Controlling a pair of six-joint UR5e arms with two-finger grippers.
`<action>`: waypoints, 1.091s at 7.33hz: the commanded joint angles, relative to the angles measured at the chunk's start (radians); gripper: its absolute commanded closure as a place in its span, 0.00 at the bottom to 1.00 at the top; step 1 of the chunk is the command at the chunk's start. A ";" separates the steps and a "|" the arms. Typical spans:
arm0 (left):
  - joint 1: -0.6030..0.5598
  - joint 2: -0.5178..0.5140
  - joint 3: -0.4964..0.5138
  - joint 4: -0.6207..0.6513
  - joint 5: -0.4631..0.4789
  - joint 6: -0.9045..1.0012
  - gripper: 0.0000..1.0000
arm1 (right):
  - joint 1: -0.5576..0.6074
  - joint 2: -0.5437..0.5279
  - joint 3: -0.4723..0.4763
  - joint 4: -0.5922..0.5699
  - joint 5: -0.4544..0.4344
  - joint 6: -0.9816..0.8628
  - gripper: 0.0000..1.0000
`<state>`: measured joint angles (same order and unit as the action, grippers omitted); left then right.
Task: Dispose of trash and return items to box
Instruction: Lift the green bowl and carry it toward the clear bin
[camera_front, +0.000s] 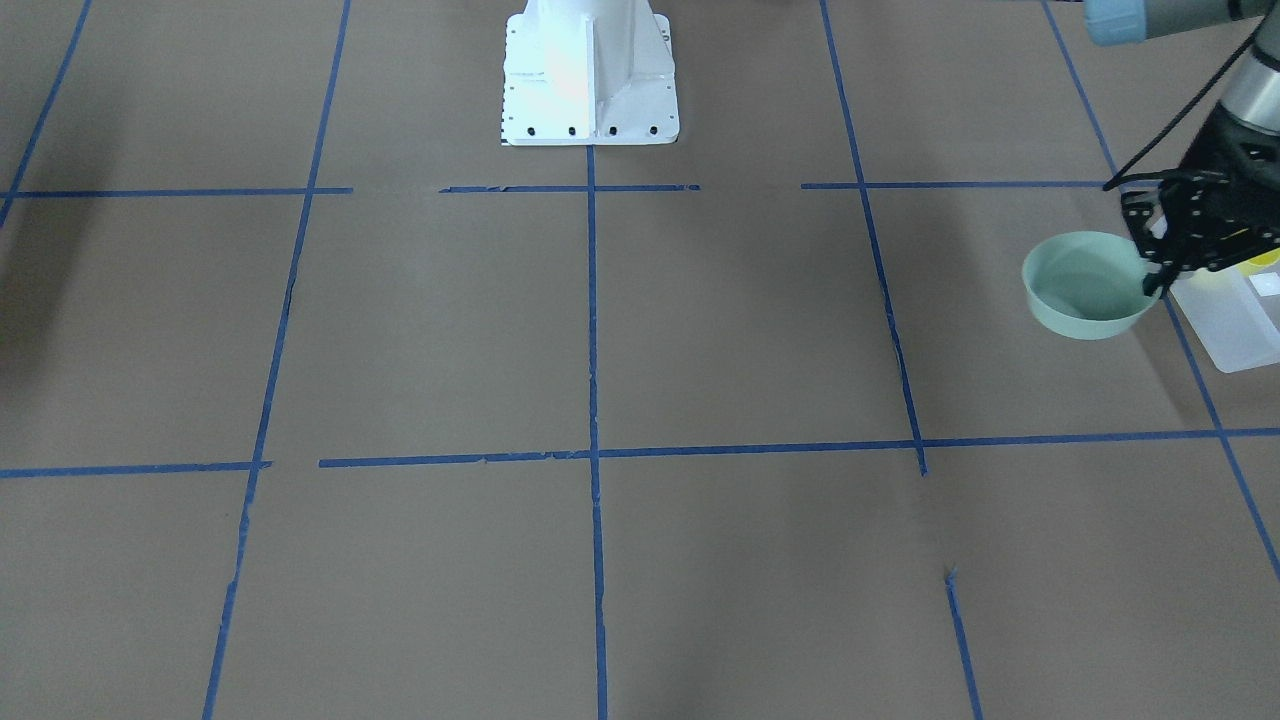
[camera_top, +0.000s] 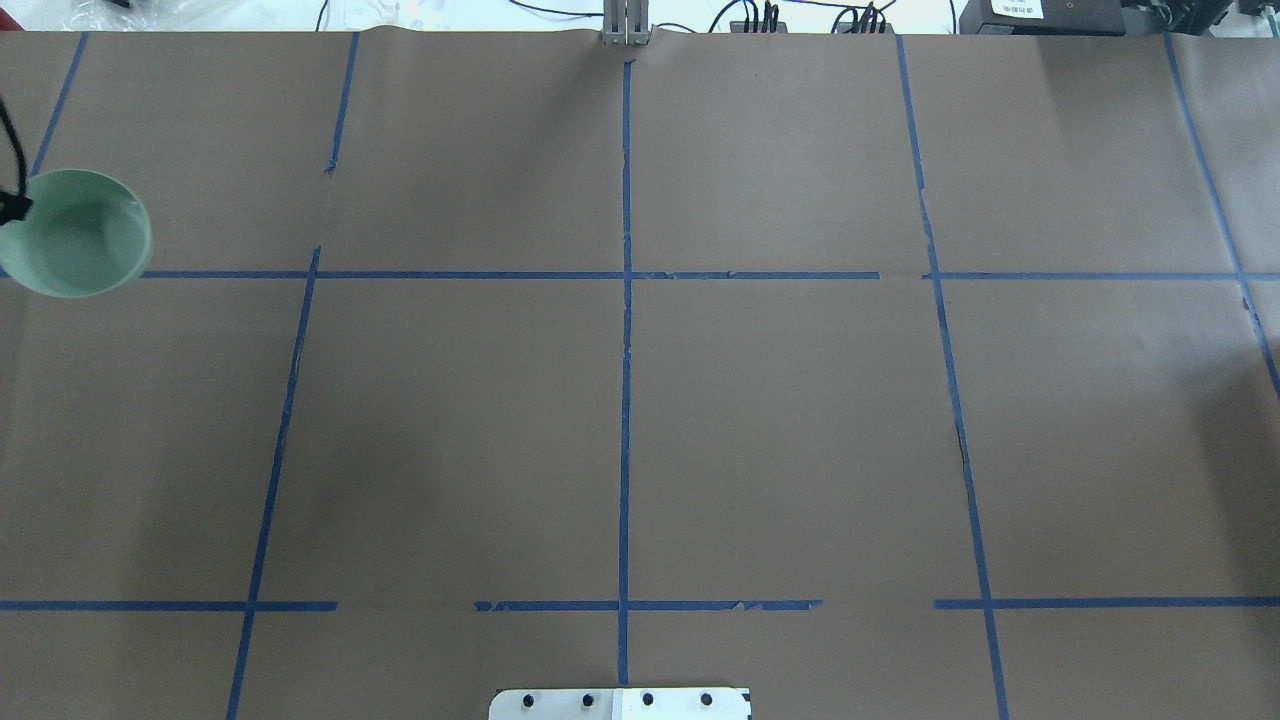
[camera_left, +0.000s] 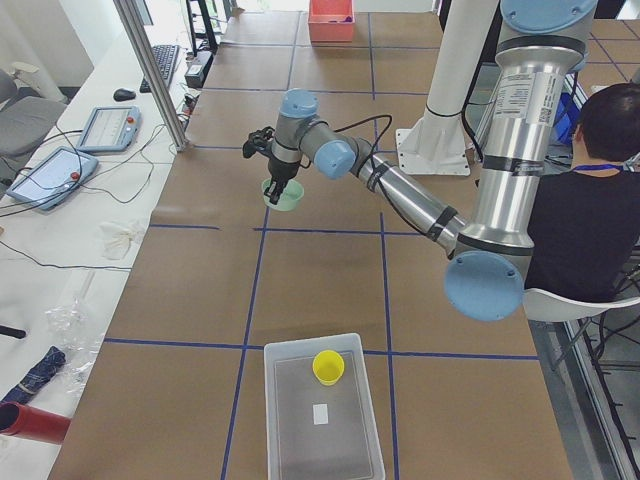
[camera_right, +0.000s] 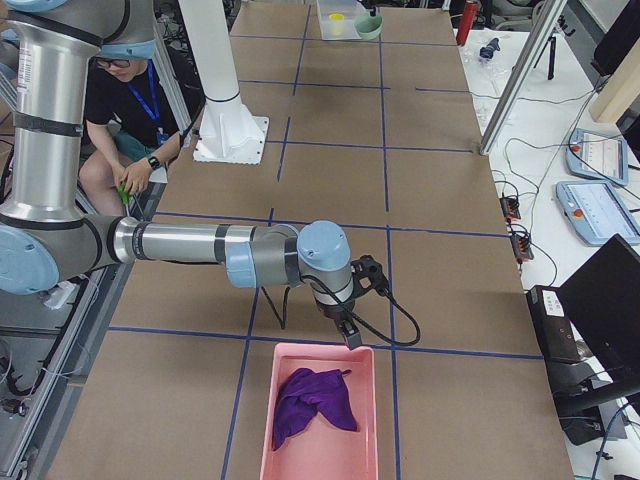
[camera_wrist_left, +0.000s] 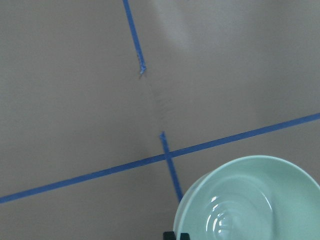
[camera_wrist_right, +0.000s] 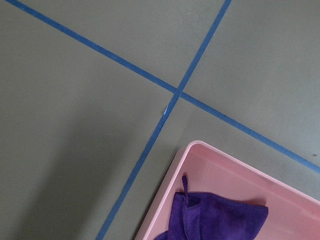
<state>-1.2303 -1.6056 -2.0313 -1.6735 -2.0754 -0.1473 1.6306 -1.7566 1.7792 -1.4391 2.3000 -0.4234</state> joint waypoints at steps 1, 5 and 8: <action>-0.217 0.081 0.105 -0.011 -0.020 0.403 1.00 | 0.000 0.000 0.000 0.000 -0.001 0.000 0.00; -0.370 0.197 0.324 -0.238 -0.019 0.693 1.00 | 0.000 0.000 -0.001 0.028 0.001 0.011 0.00; -0.373 0.275 0.465 -0.481 -0.020 0.699 1.00 | 0.000 0.000 -0.001 0.035 0.001 0.011 0.00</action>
<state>-1.6011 -1.3694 -1.6155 -2.0581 -2.0952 0.5503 1.6306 -1.7564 1.7779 -1.4079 2.3010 -0.4127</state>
